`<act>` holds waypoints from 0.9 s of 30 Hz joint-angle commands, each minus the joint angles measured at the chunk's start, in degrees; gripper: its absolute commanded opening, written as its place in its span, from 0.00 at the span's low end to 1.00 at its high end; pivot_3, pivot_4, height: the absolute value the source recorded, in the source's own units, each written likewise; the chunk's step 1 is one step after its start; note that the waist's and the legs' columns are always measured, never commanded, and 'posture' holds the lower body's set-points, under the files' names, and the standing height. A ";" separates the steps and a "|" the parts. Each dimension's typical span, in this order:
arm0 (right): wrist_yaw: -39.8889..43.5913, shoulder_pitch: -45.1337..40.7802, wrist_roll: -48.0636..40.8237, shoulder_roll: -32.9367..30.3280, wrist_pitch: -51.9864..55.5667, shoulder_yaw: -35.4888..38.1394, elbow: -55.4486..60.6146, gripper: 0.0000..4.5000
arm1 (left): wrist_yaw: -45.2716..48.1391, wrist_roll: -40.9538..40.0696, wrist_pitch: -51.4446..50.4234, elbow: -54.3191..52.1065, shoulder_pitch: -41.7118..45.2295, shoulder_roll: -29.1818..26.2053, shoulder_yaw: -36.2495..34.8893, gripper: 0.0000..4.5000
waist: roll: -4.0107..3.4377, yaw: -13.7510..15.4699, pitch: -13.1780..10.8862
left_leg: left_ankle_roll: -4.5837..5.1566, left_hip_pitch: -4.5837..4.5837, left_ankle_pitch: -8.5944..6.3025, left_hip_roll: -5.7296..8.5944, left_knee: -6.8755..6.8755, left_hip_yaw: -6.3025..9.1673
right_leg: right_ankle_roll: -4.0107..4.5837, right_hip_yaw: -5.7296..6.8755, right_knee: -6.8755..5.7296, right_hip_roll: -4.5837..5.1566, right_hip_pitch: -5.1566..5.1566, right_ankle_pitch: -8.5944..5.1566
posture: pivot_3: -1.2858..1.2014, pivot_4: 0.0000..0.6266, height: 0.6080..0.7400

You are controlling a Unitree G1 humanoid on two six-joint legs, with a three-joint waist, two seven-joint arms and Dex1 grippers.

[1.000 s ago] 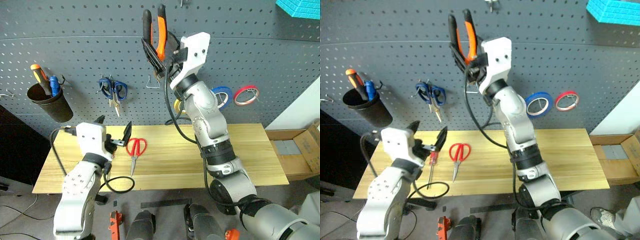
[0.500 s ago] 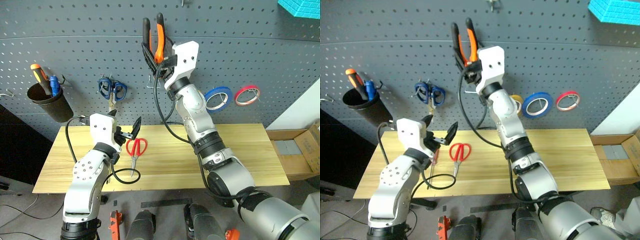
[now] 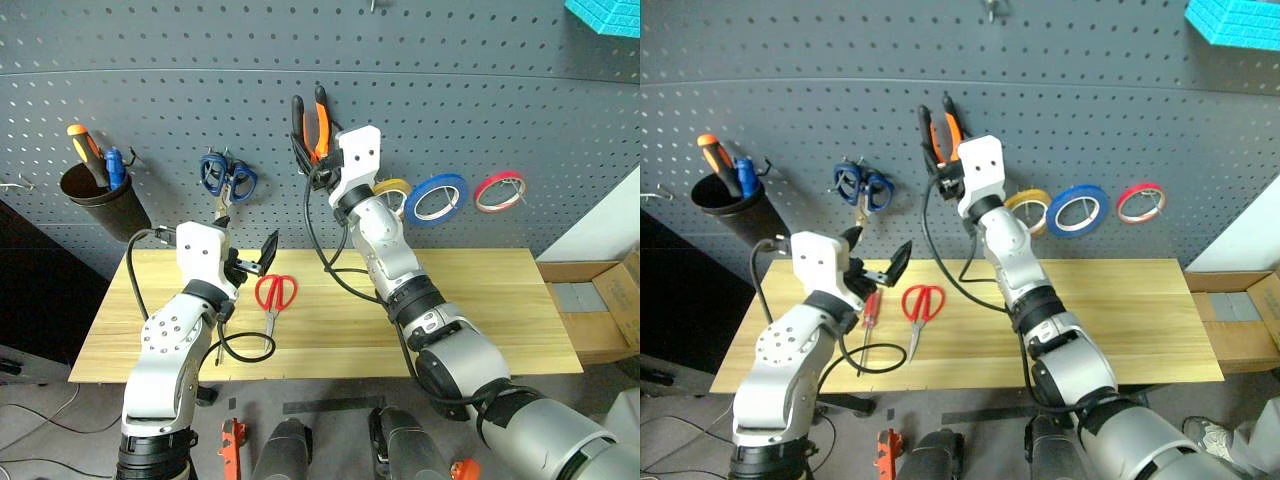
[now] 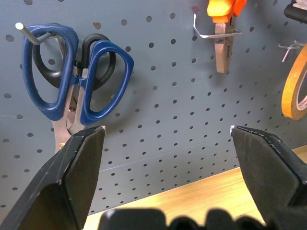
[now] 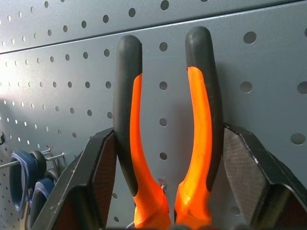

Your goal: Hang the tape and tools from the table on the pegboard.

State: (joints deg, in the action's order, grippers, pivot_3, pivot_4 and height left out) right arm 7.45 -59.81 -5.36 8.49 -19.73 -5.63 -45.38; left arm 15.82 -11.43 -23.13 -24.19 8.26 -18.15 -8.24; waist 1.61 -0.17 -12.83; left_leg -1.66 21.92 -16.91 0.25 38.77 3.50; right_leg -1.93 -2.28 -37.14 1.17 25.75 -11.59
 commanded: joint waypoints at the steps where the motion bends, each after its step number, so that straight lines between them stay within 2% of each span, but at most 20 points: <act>1: 1.26 4.02 0.22 3.71 1.84 -1.17 3.43 0.83 | 0.36 -0.27 1.00 -1.28 -0.24 -0.63 -0.53 1.00 | 0.01 0.00 0.00 | 0.00 -0.02 0.00 0.00 0.00 0.01 | 0.00 0.00 0.00 0.00 -0.02 0.00 | 0.57 0.37 1.00; 3: 2.14 5.63 -0.12 2.48 3.12 -1.42 6.73 0.98 | 0.41 -0.24 1.09 -1.33 -0.55 -0.64 -0.50 1.00 | -0.01 0.01 0.00 | 0.00 -0.02 0.00 0.00 0.00 0.03 | 0.00 0.02 0.02 -0.01 -0.04 0.00 | 0.57 0.37 1.00; 4: 2.62 6.81 -0.12 1.48 4.00 -1.66 9.18 0.99 | 0.48 -0.23 1.09 -1.35 -0.66 -0.70 -0.44 1.00 | -0.01 0.02 -0.01 | 0.00 -0.01 0.00 -0.01 0.00 0.04 | 0.00 0.02 0.02 0.00 -0.04 0.00 | 0.57 0.37 1.00; 11: 8.85 16.86 0.78 -8.33 14.39 -2.99 32.75 0.99 | 1.20 -0.38 1.58 -0.62 -1.61 -0.98 -0.53 1.00 | -0.02 0.03 -0.01 | 0.00 0.02 0.00 -0.03 0.00 0.11 | 0.00 0.04 0.05 0.01 -0.04 0.00 | 0.55 0.35 1.00; 17: 20.61 25.11 -5.72 -19.49 26.45 -3.35 52.71 0.99 | -1.85 1.72 -1.27 -2.54 -5.48 0.28 0.39 1.00 | -0.01 -0.06 -0.01 | 0.01 -0.02 0.00 -0.01 0.01 0.16 | -0.02 0.07 0.14 0.01 -0.15 -0.01 | 0.53 0.33 1.00; 21: 28.32 31.48 -9.27 -25.26 29.52 -4.55 59.06 0.99 | -5.89 3.26 -5.50 -3.55 -9.74 2.86 1.83 1.00 | -0.01 -0.75 -0.01 | 0.02 -0.12 -0.01 -0.01 0.00 0.14 | -0.03 0.07 0.17 0.00 -0.25 -0.02 | 0.52 0.34 1.00; 25: 37.61 40.19 -9.72 -31.84 25.27 -6.61 59.79 0.99 | -10.82 6.51 -8.81 0.54 -11.40 5.87 3.51 1.00 | 0.02 -1.01 -0.04 | 0.03 -0.29 -0.02 0.01 0.02 0.13 | -0.10 0.18 0.24 -0.02 -0.56 -0.09 | 0.52 0.35 1.00; 27: 40.36 42.67 -8.99 -33.16 21.41 -7.44 58.36 0.99 | -12.63 7.11 -10.95 2.63 -11.01 7.21 3.41 1.00 | 0.05 -1.30 -0.07 | 0.03 -0.30 -0.02 0.05 0.04 0.05 | -0.14 0.12 0.24 -0.02 -0.56 -0.11 | 0.52 0.36 1.00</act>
State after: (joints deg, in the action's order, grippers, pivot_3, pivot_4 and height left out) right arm 45.31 -17.31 -14.51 -24.19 5.74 -12.97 12.02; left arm 4.89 -5.23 -32.91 -21.62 -3.30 -11.50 -4.80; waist 1.67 -1.47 -12.90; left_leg -1.62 21.59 -16.93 0.32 38.83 3.51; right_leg -2.09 -2.16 -36.91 1.15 25.17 -11.71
